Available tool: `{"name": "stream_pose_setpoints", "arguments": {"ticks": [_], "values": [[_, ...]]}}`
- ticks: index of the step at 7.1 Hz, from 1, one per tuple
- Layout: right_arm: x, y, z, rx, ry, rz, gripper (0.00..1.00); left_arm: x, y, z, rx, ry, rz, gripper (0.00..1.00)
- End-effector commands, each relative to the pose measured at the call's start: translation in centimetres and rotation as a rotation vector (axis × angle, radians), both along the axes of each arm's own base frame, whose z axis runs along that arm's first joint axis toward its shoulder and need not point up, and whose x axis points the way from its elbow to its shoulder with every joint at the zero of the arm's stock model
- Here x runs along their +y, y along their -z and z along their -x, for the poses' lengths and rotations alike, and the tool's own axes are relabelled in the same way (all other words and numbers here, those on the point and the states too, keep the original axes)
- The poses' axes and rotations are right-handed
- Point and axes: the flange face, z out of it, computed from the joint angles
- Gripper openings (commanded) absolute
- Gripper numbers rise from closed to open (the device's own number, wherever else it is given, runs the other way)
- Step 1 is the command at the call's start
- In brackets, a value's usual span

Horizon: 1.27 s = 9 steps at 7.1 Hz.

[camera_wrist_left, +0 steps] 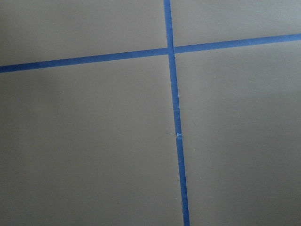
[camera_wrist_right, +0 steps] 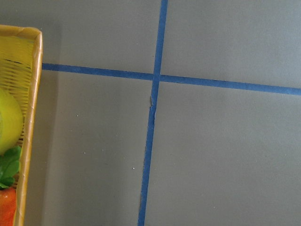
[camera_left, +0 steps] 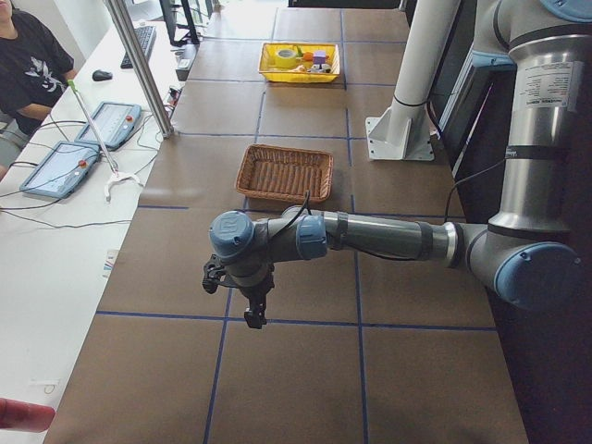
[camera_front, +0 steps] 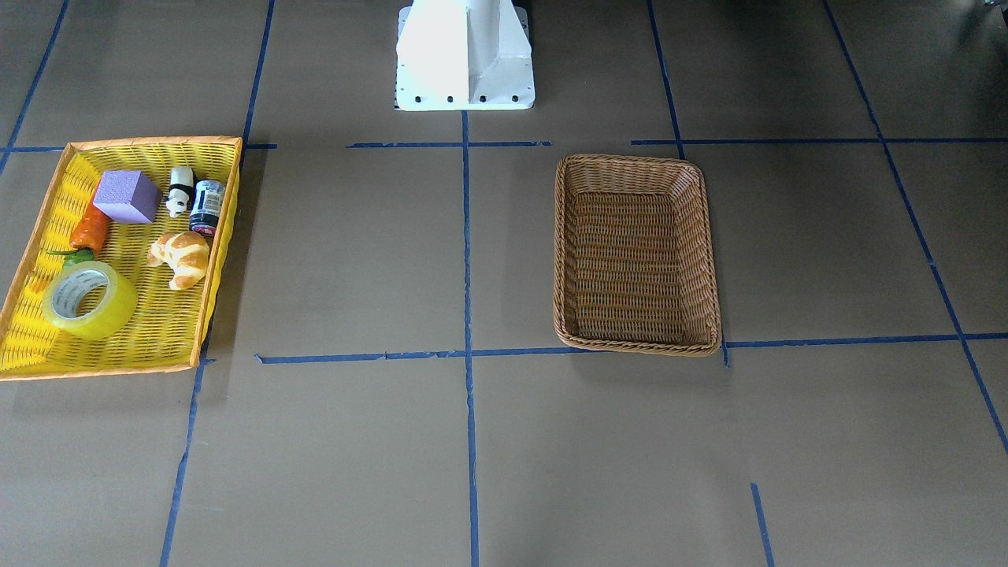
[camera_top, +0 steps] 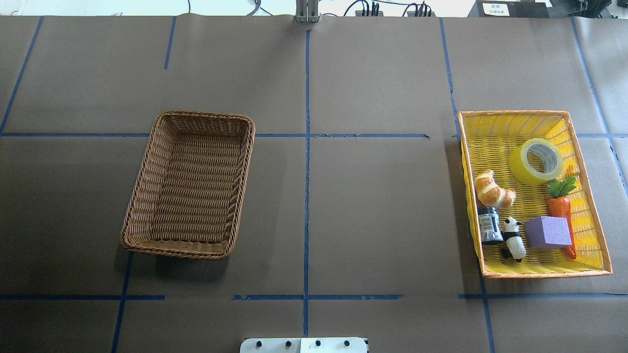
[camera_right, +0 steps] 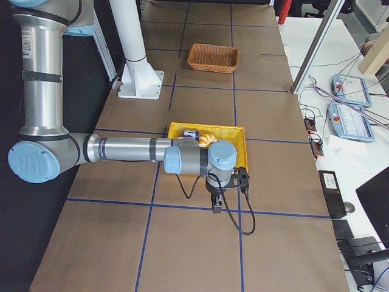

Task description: Move tape to another basket

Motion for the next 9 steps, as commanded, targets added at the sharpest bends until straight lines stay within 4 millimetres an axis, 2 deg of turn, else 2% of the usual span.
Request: {"name": "stream_pose_setpoints", "arguments": {"ticks": [1, 2, 5, 9], "values": [[0.0, 0.0, 0.0, -0.007, 0.004, -0.003, 1.0, -0.3, 0.5, 0.1, -0.007, -0.008, -0.017, 1.0], [0.0, 0.1, 0.1, -0.01, 0.003, -0.004, 1.0, -0.4, 0.2, -0.1, -0.001, -0.002, -0.003, 1.0], [0.1, -0.1, 0.2, -0.016, -0.001, 0.002, 1.0, -0.4, 1.5, 0.0, -0.005, 0.0, -0.03, 1.0], [0.4, -0.4, 0.4, -0.031, 0.002, 0.006, 1.0, -0.5, 1.7, -0.2, 0.003, -0.002, -0.037, 1.0]]}}
